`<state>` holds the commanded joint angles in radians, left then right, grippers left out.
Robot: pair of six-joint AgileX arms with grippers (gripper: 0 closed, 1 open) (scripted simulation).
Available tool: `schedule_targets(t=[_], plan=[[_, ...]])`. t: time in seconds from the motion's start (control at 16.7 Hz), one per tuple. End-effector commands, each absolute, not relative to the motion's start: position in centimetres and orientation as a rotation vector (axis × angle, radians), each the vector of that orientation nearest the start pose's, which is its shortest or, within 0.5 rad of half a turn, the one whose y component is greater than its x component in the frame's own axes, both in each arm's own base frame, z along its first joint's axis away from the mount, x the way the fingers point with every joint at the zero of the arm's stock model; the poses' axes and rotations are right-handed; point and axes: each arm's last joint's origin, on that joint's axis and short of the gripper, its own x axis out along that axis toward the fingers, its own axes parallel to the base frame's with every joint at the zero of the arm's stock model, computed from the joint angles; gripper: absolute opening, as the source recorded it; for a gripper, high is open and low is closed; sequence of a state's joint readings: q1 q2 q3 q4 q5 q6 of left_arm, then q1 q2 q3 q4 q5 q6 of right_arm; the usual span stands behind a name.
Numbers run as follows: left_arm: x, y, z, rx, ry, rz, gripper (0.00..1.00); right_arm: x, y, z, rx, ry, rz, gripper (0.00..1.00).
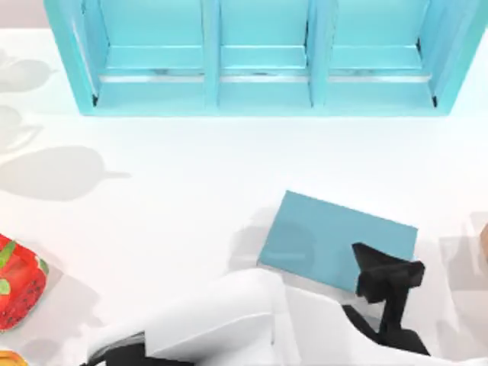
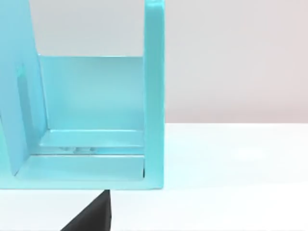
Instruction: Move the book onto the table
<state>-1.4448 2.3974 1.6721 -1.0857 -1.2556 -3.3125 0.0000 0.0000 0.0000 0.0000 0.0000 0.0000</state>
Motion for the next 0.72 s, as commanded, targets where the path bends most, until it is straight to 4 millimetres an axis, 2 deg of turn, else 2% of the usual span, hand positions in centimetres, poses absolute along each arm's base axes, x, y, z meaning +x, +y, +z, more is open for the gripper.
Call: schedule_targets(t=[0.42,0.6,0.72], plan=[[1.9,-41.1,10.3,-1.505,0.058,0.389,1.00,10.6,-0.1,16.0,0.000,0.000,0.000,1.00],[0.3,-40.9,11.0,-1.519,0.043,0.382,1.00,10.6,-0.1,16.0,0.000,0.000,0.000,1.00],[-0.1,-40.9,11.2,-1.523,0.040,0.380,1.00,10.6,-0.1,16.0,0.000,0.000,0.000,1.00]])
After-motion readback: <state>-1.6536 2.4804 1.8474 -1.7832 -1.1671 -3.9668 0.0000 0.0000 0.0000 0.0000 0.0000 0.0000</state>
